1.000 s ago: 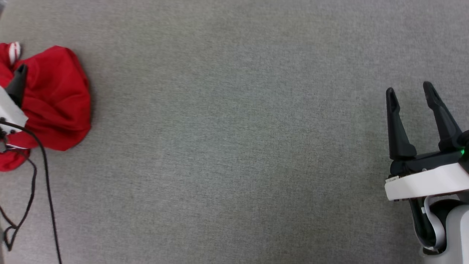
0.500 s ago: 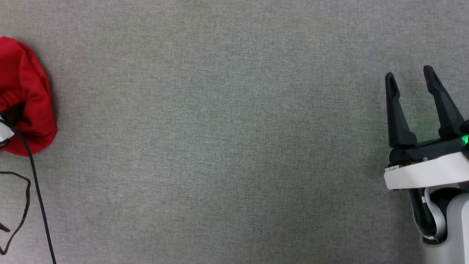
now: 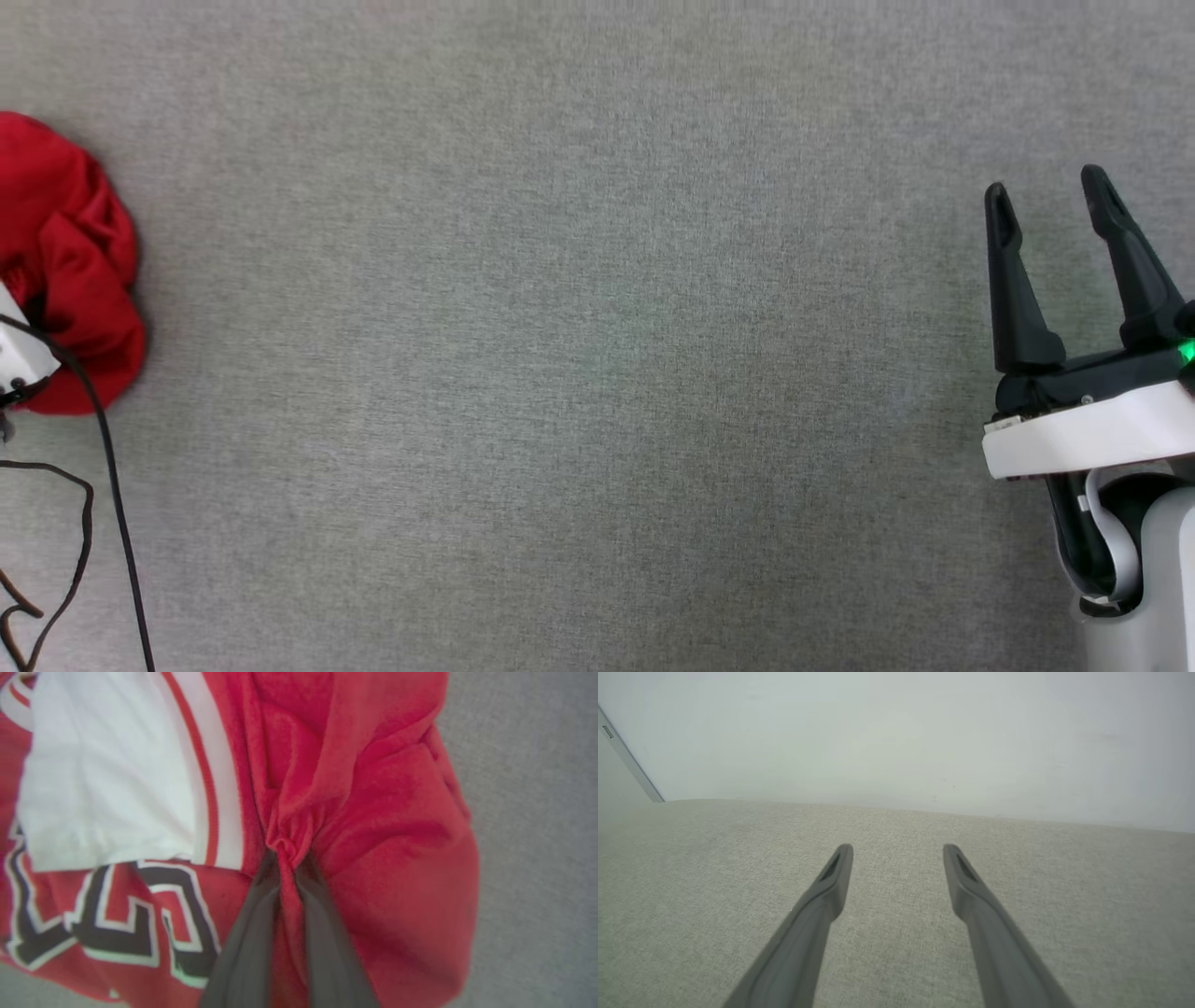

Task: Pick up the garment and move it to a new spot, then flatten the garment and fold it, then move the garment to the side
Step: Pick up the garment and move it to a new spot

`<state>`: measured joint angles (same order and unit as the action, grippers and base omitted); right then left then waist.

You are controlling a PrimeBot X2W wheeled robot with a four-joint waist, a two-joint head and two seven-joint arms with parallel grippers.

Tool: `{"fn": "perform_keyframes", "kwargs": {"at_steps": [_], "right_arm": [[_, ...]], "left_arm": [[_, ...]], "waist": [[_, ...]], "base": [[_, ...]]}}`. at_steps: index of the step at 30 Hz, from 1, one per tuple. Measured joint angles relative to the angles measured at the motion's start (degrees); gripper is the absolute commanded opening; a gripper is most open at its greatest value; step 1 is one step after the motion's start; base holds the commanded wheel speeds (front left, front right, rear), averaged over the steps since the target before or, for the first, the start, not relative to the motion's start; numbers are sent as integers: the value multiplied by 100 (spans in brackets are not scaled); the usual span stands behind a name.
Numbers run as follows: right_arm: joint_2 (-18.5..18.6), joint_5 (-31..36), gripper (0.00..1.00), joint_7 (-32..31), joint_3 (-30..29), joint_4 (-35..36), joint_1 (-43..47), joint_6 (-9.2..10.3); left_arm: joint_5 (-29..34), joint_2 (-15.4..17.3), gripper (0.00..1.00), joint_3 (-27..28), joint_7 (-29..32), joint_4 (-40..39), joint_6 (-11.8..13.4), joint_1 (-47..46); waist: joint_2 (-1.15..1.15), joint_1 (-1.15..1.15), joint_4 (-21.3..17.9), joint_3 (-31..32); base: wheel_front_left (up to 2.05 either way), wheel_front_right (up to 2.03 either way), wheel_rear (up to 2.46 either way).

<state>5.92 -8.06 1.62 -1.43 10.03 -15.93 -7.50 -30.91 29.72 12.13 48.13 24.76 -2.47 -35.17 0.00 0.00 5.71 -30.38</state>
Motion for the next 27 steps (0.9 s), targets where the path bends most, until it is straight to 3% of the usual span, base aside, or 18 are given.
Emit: {"fn": "perform_keyframes", "kwargs": {"at_steps": [10, 15, 22, 27], "right_arm": [[-93, 4, 100, 96, -144, -188, 247, 0], [-156, 23, 100, 111, -255, -257, 484, 0], [-235, 67, 100, 78, -392, -291, 893, 0], [-275, 85, 100, -13, -430, -229, 1182, 0]], "left_arm": [[688, -22, 0, -277, -1825, -141, -3, -251], [936, -193, 0, -505, -2689, -144, -38, -334], [1114, -479, 0, -790, -3490, -196, -92, -298], [972, -795, 0, -936, -3672, -335, -179, -62]], "waist": [[0, 0, 67, 686], [0, 0, 88, 1136], [0, -1, 38, 1816], [0, -2, -79, 2264]], "base": [[0, 0, 0], [0, 0, 0], [0, 0, 0], [0, 0, 0]]}}
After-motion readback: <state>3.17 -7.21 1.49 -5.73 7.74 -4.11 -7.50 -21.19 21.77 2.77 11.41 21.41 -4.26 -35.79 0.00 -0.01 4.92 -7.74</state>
